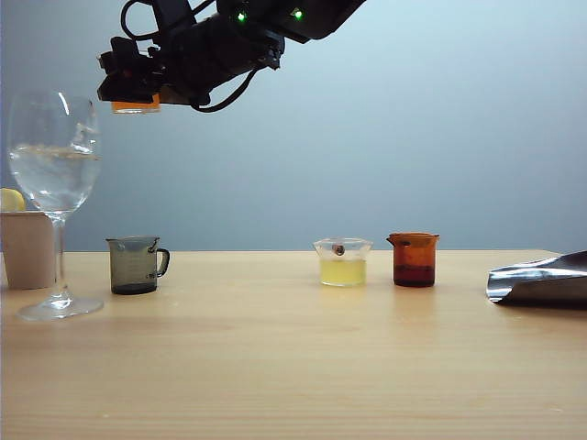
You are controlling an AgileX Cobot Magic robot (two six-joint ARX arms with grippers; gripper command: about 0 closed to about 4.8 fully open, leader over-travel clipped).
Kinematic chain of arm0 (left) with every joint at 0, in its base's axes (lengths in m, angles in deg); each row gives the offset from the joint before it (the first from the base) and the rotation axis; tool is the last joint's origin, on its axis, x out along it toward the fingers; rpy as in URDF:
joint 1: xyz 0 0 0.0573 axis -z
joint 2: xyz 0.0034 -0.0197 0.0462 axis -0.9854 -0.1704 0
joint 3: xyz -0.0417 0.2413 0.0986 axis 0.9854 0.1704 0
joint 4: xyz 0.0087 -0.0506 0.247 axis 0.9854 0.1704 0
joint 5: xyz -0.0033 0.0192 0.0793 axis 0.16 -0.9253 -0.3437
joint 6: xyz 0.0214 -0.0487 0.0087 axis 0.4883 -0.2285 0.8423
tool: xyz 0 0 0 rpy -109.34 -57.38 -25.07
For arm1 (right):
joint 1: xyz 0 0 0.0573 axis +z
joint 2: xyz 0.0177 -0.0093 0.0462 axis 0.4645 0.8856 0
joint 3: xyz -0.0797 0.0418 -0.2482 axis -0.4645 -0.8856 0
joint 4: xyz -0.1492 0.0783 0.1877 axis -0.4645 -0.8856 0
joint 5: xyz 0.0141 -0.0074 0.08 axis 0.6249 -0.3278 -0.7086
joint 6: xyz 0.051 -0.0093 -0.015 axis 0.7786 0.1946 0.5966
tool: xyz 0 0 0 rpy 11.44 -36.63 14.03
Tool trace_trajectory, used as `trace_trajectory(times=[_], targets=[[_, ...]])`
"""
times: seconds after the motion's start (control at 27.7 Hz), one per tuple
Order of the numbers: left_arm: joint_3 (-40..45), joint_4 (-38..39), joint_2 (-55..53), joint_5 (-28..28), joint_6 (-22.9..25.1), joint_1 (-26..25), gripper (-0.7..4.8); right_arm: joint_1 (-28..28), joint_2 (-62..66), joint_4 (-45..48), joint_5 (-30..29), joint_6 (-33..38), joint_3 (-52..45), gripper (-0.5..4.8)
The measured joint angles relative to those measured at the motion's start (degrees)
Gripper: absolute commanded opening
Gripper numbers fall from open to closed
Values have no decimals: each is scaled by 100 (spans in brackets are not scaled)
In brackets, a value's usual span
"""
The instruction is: Pick up the second measuring cup from the left, pour the orange juice inside into the goblet, and finally put the measuring cup back in its original place.
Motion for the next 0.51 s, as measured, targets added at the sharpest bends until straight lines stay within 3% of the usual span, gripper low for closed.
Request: trace_trajectory(times=[0.51], targets=[[0, 0, 0, 0, 0, 0, -5, 61, 26, 57, -11, -533, 0, -6]])
